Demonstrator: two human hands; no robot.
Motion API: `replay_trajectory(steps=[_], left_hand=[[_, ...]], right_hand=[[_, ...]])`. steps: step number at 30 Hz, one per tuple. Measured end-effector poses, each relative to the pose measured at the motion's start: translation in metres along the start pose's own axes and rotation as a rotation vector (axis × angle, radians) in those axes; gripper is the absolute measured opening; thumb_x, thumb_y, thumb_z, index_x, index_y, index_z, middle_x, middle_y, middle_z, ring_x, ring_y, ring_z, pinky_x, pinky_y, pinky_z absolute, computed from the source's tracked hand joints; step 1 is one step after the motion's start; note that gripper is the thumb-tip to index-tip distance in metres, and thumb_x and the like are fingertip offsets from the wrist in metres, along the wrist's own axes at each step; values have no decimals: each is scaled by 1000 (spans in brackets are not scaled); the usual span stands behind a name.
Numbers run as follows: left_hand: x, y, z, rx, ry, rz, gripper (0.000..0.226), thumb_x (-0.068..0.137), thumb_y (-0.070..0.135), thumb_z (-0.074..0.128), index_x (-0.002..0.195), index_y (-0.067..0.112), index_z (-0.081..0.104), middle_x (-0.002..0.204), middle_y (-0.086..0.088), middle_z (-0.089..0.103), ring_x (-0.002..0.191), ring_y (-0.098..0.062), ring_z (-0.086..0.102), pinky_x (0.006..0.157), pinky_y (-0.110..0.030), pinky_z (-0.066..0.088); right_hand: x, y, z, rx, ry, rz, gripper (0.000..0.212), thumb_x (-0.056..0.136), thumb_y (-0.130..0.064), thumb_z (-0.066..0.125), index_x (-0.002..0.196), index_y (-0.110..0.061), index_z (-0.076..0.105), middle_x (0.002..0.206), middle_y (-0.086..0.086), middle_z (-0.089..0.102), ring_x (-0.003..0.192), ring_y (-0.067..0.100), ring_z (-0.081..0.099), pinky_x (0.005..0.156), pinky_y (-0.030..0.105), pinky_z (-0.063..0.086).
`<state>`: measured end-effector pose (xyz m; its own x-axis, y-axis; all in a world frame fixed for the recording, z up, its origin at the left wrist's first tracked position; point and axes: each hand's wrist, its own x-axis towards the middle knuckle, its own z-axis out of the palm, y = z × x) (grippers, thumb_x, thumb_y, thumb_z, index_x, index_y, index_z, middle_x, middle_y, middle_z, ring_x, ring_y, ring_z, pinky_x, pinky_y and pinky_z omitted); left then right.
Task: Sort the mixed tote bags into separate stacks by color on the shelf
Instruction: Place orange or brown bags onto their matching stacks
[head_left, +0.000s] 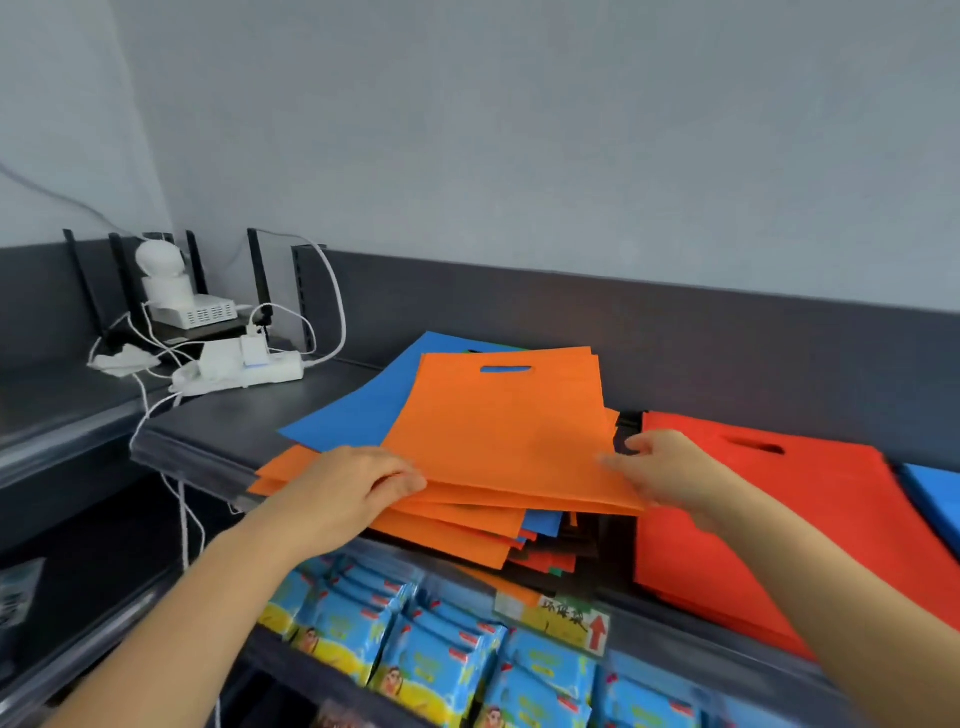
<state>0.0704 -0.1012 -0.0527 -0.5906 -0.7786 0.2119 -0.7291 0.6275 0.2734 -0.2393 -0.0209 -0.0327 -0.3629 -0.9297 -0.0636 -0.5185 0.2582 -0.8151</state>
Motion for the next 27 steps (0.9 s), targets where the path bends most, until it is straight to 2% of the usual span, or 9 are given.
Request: replay_trajectory(steps=[2,4,7,9,12,18,20,23,27], left_hand=[[-2,0,-2,-9,-26,7,113,54,96,-2,129,34,54,137,20,48,126,-1,42,101,-20,31],[-3,3,-4,-22,-37,13,93,66,90,11,127,35,55,137,20,47,126,-1,42,100,-19,31],[-3,4,-5,-42,-68,9,80,70,78,17,125,33,55,139,16,45,127,-2,39,102,-18,29],[0,5,-5,-46,-11,24,83,74,79,17,131,29,52,144,12,41,132,-5,35,105,-20,23],[10,8,-7,-124,151,-72,59,92,53,39,142,21,39,149,3,35,137,-13,30,110,-26,21],[33,27,-2,-363,89,-222,72,94,47,43,150,15,13,151,-3,31,133,-22,38,107,-38,31],[36,46,3,-438,58,-206,67,95,39,47,149,13,17,146,-4,40,128,-23,44,105,-38,35],[38,81,10,-615,93,-109,43,94,19,56,135,20,44,116,4,64,105,-17,61,95,-43,48],[40,146,18,-666,242,-9,50,94,13,54,139,26,39,120,6,57,109,-17,57,93,-43,48]], right_hand=[[-1,8,7,124,3,128,32,80,-9,72,103,8,59,78,12,55,57,18,51,53,26,42],[-5,10,13,221,30,162,30,78,-2,71,104,11,62,83,15,64,65,23,58,61,29,46],[-11,5,18,230,97,100,13,81,2,65,94,-1,68,87,13,68,70,22,62,62,29,51],[-12,4,20,176,204,13,16,83,1,63,87,-14,68,93,11,68,82,26,64,72,36,52],[-19,4,15,181,349,-85,22,84,-1,62,82,-23,67,96,7,68,92,27,63,81,39,52],[-49,9,-11,331,486,-160,25,85,0,62,82,-25,67,95,9,71,95,31,65,88,51,52],[-60,17,-24,351,530,-167,24,84,-1,62,84,-24,67,94,9,71,94,31,66,87,52,52],[-79,35,-48,370,592,-159,21,86,-2,62,88,-22,67,95,8,71,93,28,66,87,50,53],[-109,65,-87,360,668,-142,16,89,-6,60,102,-16,64,99,7,69,93,24,65,83,38,53]])
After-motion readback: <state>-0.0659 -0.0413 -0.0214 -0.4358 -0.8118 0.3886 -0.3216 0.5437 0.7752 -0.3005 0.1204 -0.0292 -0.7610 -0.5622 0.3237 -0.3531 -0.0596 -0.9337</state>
